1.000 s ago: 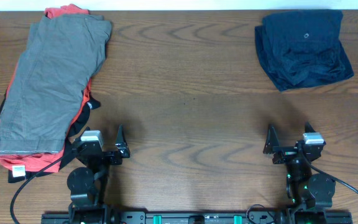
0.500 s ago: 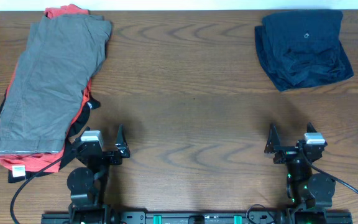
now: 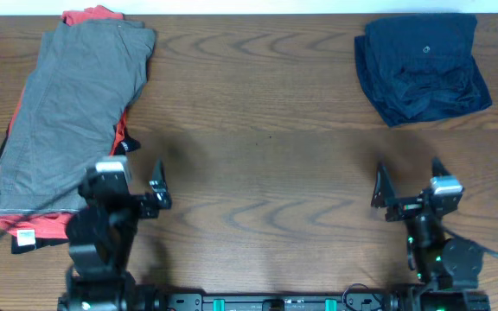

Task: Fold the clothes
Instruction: 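Reach the left gripper to the grey shorts on the left stack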

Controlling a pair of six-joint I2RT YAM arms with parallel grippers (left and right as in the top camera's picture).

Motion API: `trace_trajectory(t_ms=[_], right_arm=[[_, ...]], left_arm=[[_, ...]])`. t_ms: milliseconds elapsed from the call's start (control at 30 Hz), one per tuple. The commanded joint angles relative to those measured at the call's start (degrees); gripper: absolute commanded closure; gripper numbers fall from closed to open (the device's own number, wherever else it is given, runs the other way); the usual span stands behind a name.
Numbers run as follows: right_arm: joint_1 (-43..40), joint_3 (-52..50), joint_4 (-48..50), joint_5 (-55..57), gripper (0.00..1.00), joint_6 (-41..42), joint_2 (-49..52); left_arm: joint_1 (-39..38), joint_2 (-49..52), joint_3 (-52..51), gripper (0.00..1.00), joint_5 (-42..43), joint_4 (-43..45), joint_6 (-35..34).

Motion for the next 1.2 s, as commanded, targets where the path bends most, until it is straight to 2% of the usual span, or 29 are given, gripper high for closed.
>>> trace_trajectory(t_ms=[0, 167, 300, 500, 567, 700, 867, 933, 1000, 1167], right_arm=[[0.85, 7.74, -0.13, -3.52, 0.01, -1.36, 7.85], [0.85, 21.18, -5.35, -6.47, 0.01, -1.36, 23.85], [0.85, 33.31, -13.79, -6.56, 0.01, -1.40, 36.87], [0.87, 52.59, -29.86, -13.14, 0.01, -7.15, 57.24], [0.87, 57.18, -32.33, -16.37, 0.01, -7.10, 62.93], [0.87, 60.39, -29.51, -23.08, 0.01, -6.62, 70.25], [0.87, 60.39, -26.56, -28.22, 0.01, -5.14, 74.55], [0.87, 60.39, -26.69, -28.41, 0.01, -5.16, 75.52], [0.87, 60.35, -26.99, -27.96, 0.01, -5.18, 76.28], [0.94, 60.35, -28.44, -27.91, 0.01, -5.18, 77.22]], left_arm=[[-0.13, 8.46, 10.47, 0.02, 0.61, -4.50, 1.38], [-0.13, 20.87, 27.02, 0.02, 0.63, -16.65, 1.90], [-0.13, 27.54, 36.85, 0.02, 0.63, -24.50, 6.23], [0.15, 31.17, 39.17, 0.02, 0.37, -23.08, 6.95], [0.98, 31.85, 39.17, 0.02, 0.35, -21.51, 6.97], [5.95, 34.49, 39.17, 0.02, 0.35, -18.38, 6.69], [15.15, 42.12, 39.32, 0.02, 0.37, -13.53, 8.15], [18.23, 46.18, 39.34, 0.02, 0.35, -9.40, 11.74], [20.98, 49.99, 39.93, 0.02, 0.37, -5.99, 11.80], [27.19, 58.93, 43.32, 0.02, 0.44, -5.09, 11.58]])
